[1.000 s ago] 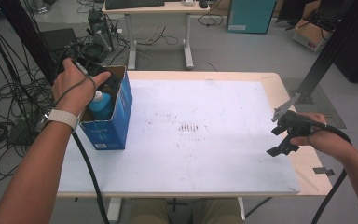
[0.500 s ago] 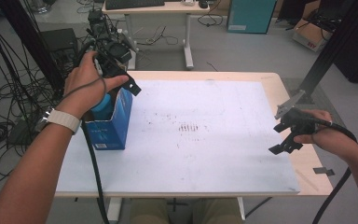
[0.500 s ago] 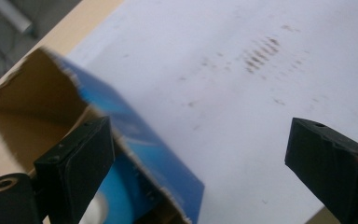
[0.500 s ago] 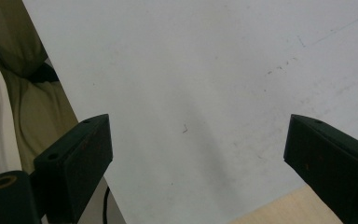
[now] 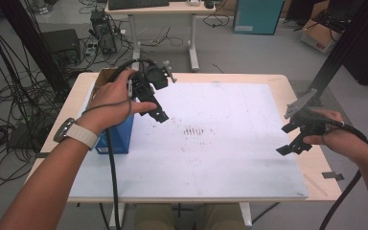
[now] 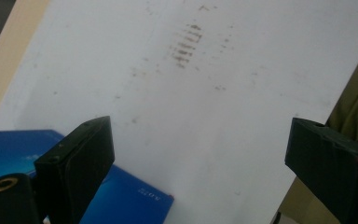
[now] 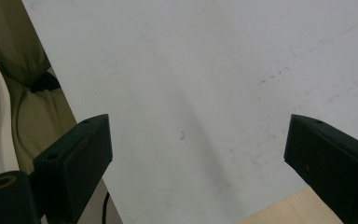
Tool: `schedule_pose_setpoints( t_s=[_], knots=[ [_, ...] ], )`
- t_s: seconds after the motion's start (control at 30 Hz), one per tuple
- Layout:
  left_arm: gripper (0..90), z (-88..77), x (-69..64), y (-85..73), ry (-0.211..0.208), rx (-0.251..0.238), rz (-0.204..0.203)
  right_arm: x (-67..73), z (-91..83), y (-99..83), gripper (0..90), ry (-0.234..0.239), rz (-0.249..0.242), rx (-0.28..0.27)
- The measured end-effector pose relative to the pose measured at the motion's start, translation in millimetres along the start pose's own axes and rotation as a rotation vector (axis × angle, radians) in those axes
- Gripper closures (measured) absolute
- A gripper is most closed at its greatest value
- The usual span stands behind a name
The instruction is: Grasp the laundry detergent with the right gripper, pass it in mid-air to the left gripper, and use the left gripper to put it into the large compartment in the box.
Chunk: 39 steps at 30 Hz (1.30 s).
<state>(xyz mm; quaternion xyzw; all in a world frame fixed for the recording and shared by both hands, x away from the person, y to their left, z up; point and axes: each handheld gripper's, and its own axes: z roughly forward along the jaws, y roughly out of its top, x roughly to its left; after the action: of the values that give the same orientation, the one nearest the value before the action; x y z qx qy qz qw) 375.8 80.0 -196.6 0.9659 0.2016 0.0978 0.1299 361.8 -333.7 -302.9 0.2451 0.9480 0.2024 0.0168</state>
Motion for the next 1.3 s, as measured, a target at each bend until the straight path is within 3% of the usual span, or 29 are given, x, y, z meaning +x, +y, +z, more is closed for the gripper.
schedule_pose_setpoints(
  t_s=[0.2, 0.57, 1.3],
  knots=[
    [8.3, 5.7, -14.8, 12.9, -0.024, 0.001, 0.059, 1.0, 0.5, -3.1, 7.7, -0.001, 0.008, -0.007],
    [8.4, 16.0, -27.7, 19.5, -0.069, -0.002, 0.108, 1.9, 1.2, -4.5, 7.7, 0.005, 0.002, -0.009],
    [8.7, 24.3, -34.5, 20.8, -0.096, -0.023, 0.127, 0.8, 1.5, -4.8, 7.7, 0.007, 0.002, 0.002]
  ],
)
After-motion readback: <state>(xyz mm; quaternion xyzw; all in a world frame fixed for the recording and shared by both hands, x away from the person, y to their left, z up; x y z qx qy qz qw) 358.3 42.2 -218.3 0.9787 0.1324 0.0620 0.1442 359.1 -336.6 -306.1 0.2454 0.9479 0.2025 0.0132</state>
